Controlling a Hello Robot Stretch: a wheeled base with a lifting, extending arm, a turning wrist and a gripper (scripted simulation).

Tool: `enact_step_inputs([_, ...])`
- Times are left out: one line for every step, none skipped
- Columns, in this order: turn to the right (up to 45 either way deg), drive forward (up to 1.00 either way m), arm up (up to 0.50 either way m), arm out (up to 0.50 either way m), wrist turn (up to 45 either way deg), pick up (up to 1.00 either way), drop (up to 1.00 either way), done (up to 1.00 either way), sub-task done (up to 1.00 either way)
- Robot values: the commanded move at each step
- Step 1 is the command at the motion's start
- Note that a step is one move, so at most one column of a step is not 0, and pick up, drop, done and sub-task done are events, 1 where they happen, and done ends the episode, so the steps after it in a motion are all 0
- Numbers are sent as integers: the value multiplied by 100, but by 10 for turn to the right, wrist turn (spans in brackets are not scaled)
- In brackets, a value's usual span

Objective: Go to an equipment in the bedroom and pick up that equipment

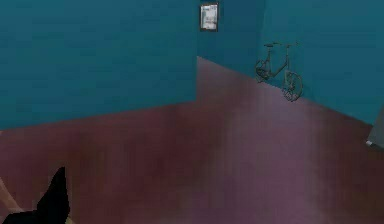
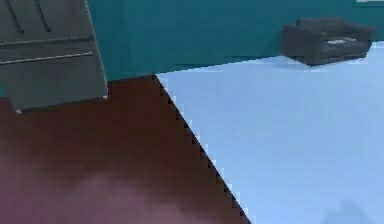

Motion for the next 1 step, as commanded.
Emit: enact_step_inputs([0, 65, 0, 0, 0, 0, 0, 0, 0])
